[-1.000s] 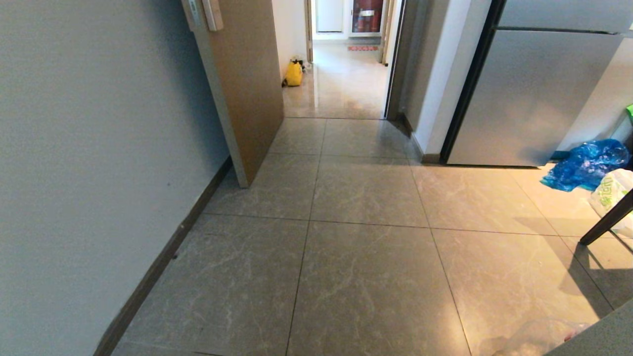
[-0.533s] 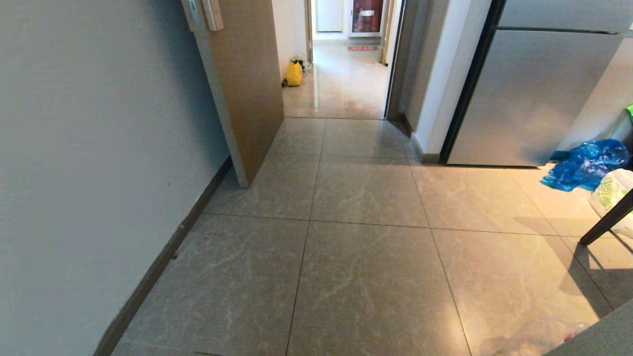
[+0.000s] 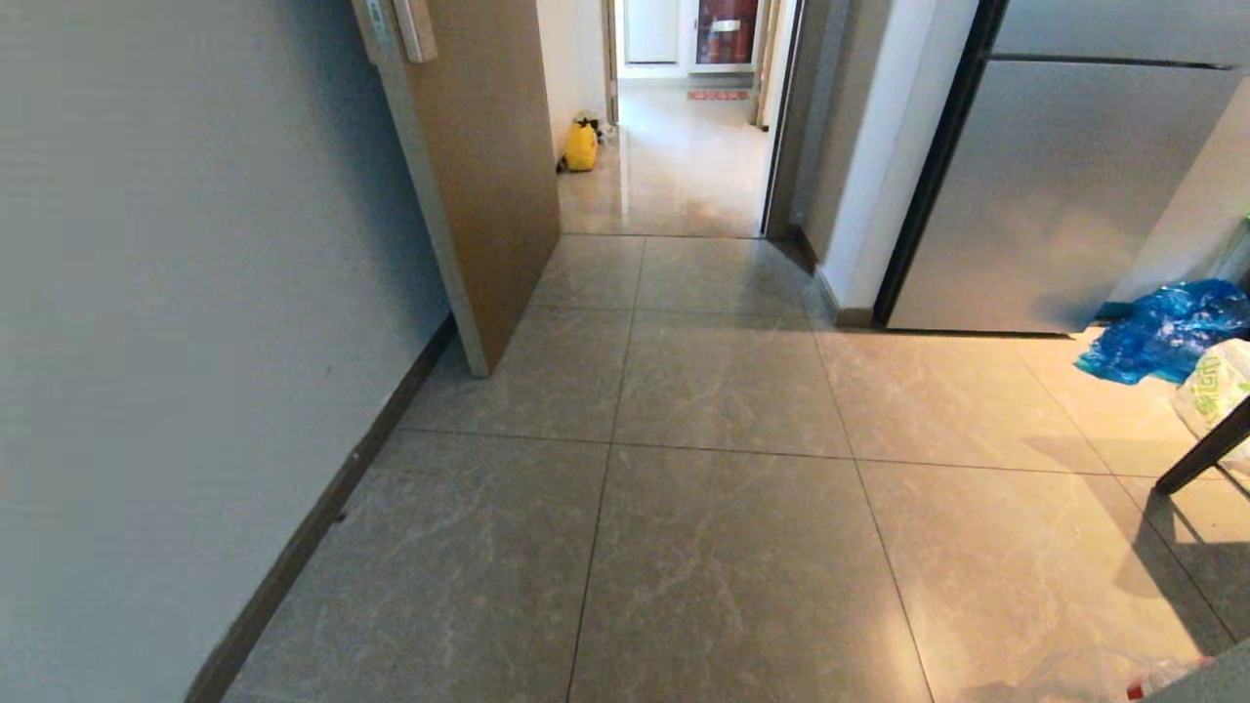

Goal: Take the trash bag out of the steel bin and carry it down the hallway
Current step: Put the trash bag at the door

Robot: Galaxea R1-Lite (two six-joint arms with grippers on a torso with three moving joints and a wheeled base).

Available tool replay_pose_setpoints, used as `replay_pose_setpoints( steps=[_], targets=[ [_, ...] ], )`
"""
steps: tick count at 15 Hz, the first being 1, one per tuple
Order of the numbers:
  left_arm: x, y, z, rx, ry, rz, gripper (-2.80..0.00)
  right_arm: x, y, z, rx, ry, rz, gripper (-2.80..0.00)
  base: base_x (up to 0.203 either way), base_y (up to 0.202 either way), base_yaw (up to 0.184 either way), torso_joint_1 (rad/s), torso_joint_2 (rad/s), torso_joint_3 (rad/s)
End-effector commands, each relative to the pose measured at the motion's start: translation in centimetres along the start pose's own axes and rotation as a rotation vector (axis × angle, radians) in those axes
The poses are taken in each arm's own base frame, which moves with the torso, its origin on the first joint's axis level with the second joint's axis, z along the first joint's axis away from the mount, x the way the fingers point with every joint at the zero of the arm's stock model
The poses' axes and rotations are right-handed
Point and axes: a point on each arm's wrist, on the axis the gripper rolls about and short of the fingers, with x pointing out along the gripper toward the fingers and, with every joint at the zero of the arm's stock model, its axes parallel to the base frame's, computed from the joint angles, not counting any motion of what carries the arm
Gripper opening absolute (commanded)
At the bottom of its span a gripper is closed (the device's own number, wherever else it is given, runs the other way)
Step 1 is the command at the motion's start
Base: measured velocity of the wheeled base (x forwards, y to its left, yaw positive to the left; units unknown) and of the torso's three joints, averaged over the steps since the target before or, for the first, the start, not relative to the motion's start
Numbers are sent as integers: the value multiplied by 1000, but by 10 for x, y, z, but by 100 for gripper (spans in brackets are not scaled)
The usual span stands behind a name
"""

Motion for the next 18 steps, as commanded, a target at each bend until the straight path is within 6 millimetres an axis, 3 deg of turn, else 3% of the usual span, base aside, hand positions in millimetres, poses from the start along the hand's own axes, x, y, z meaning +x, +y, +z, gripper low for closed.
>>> replay_pose_setpoints(
  steps=[1, 18],
  targets=[
    [0, 0, 0, -2, 0, 0, -280, 0, 0, 0, -1, 1, 0, -280, 193, 0, 4, 3, -2, 2],
    [0, 0, 0, -3, 0, 0, -280, 0, 0, 0, -2, 1, 0, -280, 192, 0, 1, 3, 2, 3]
  ],
)
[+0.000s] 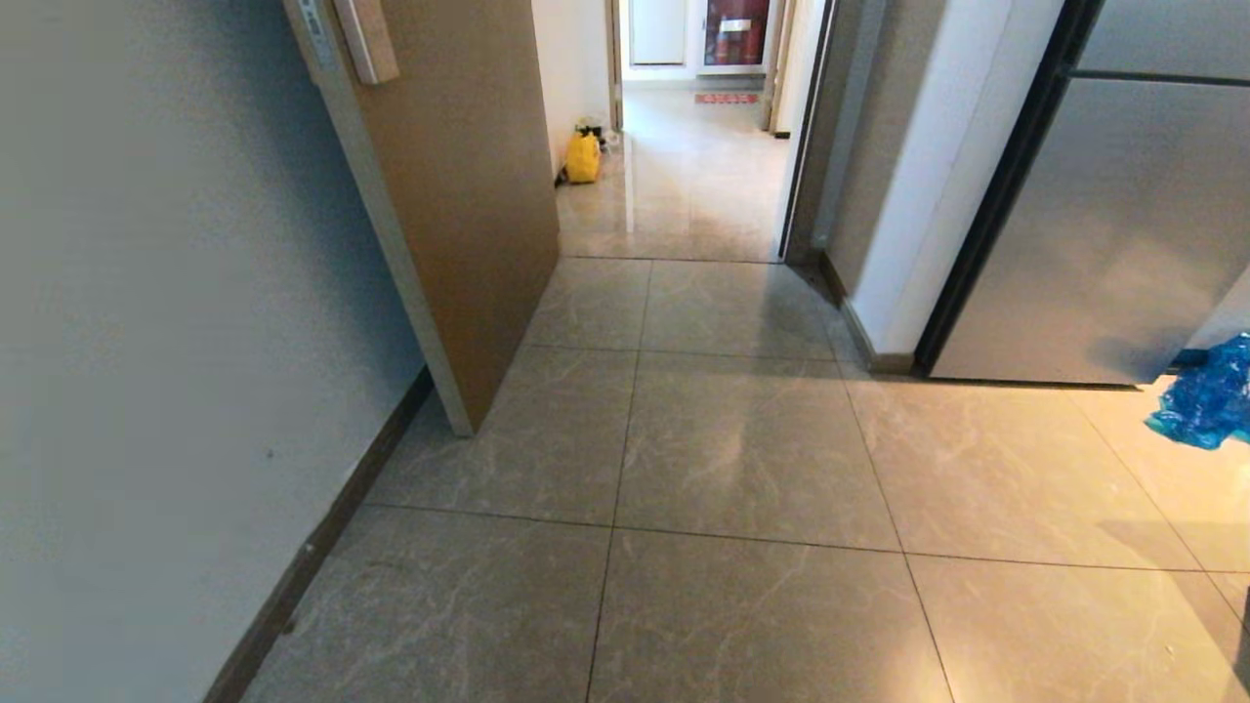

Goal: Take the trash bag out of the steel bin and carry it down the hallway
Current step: Put the trash bag at the door

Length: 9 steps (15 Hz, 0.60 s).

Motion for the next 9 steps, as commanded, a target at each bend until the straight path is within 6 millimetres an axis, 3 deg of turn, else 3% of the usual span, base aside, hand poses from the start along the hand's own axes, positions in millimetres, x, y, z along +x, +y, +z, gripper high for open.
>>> replay_pose_setpoints(
  steps=[1, 9],
  targets=[
    [0, 0, 0, -1, 2, 0, -280, 0, 0, 0, -1, 0, 0, -280, 192, 0, 0, 3, -2, 2],
    [0, 0, 0, -2, 2, 1, -280, 0, 0, 0, -7, 0, 0, -280, 194, 0, 3, 0, 3, 4]
  ],
)
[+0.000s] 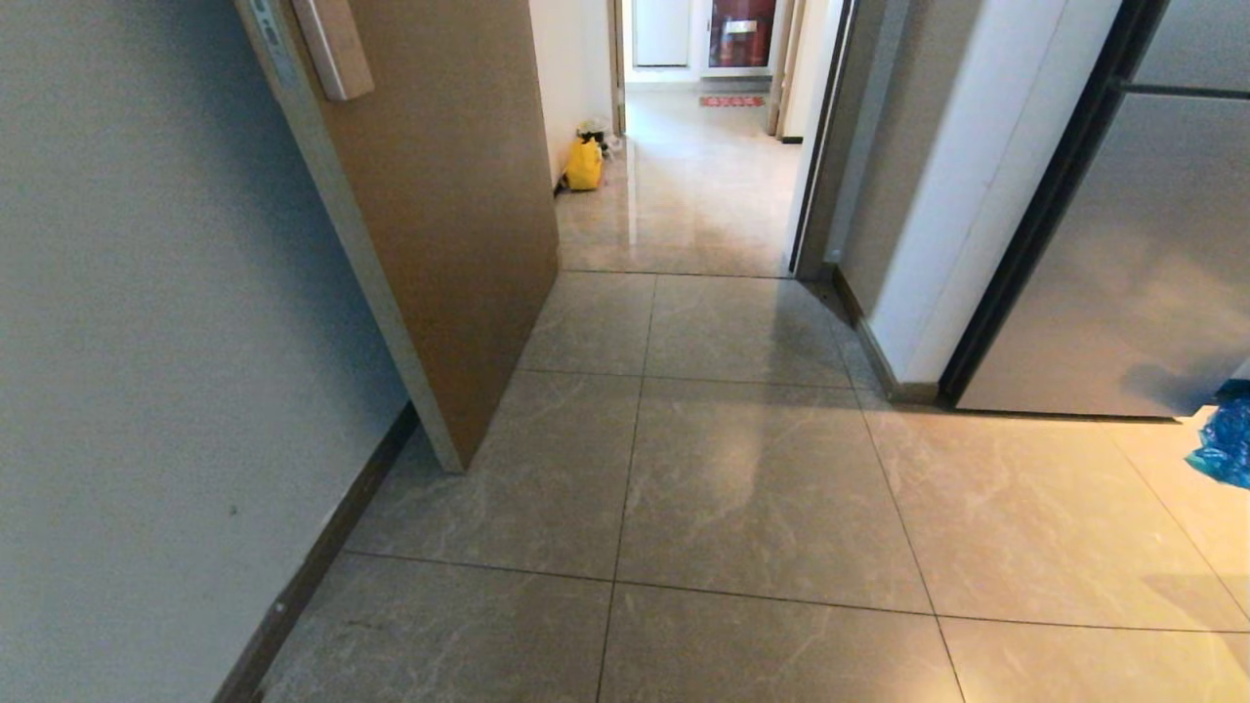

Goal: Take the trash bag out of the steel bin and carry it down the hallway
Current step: Put the trash bag at the door

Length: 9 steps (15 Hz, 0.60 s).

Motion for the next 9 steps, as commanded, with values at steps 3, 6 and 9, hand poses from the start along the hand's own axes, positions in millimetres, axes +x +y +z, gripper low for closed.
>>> replay_pose_setpoints(
  steps=[3, 6, 9],
  targets=[
    [0, 0, 0, -1, 0, 1, -280, 0, 0, 0, 0, 1, 0, -280, 191, 0, 1, 2, 4, 2],
    [0, 0, 0, -1, 3, 1, -280, 0, 0, 0, 0, 1, 0, -280, 192, 0, 1, 3, 3, 4],
    [0, 0, 0, -1, 2, 1, -280, 0, 0, 0, 6, 1, 0, -280, 191, 0, -1, 1, 2, 6]
  ],
)
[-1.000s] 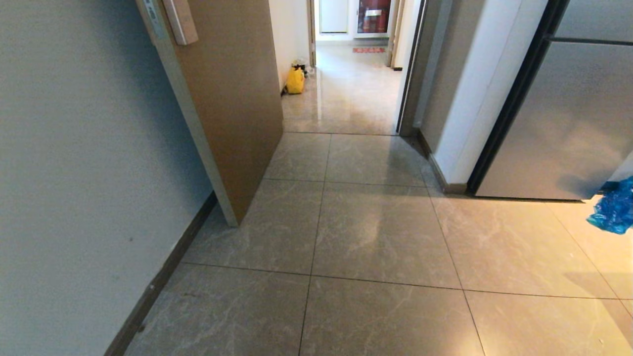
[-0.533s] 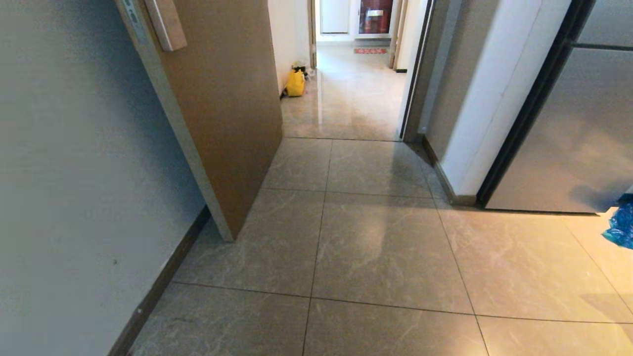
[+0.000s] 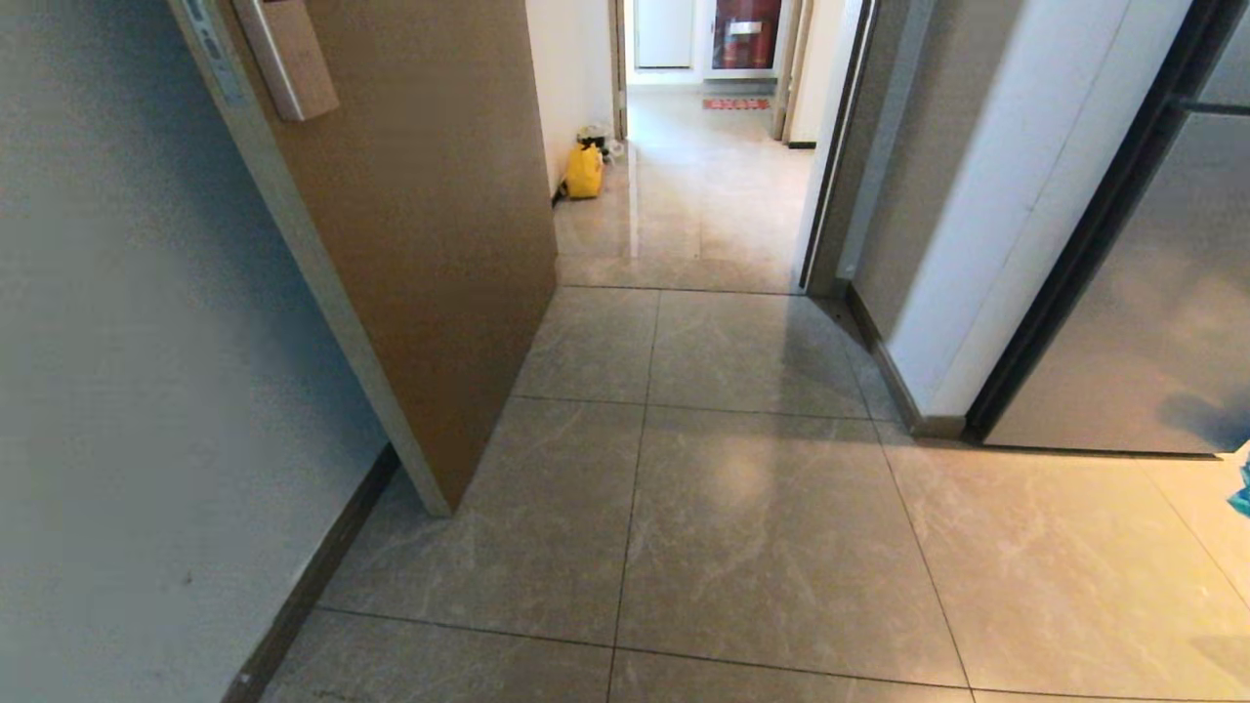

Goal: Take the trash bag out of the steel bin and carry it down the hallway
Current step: Put the trash bag at the door

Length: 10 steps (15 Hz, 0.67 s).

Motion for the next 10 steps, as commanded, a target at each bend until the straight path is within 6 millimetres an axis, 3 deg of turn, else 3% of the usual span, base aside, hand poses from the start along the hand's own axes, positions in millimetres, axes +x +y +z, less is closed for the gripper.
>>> replay_pose_setpoints(
  steps=[1, 10],
  targets=[
    [0, 0, 0, 0, 0, 1, -280, 0, 0, 0, 0, 0, 2, -280, 195, 0, 1, 2, 3, 7],
    [0, 0, 0, -2, 1, 1, -280, 0, 0, 0, 0, 3, 0, -280, 193, 0, 1, 2, 3, 3]
  ],
)
